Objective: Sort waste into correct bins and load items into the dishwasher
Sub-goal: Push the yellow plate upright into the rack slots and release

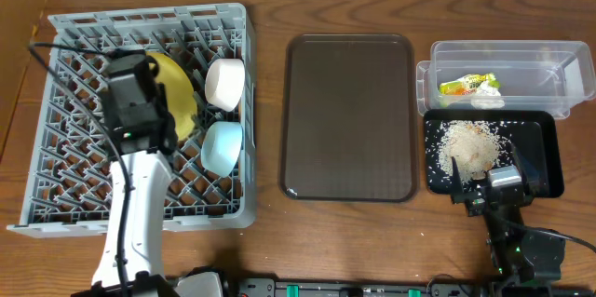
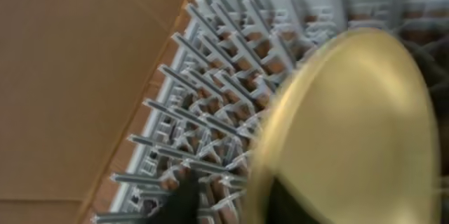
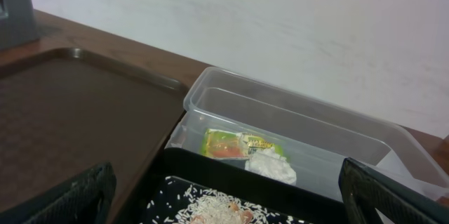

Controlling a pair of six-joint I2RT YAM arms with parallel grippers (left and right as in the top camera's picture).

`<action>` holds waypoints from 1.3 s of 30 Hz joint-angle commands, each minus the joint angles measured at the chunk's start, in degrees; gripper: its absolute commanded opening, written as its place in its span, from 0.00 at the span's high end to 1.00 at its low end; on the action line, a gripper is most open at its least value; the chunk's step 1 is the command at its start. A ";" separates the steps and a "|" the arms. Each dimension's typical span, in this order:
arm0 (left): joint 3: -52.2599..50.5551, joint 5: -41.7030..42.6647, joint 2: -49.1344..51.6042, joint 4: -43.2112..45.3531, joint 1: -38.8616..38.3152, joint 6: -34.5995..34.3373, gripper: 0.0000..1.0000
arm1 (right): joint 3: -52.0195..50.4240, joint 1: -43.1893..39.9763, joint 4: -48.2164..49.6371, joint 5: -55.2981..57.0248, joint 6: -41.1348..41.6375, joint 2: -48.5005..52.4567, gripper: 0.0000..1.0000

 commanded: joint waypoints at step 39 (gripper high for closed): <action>0.20 47.82 -26.34 -20.98 -23.43 -17.00 0.09 | -0.07 -0.48 -0.24 0.33 0.79 -0.24 0.01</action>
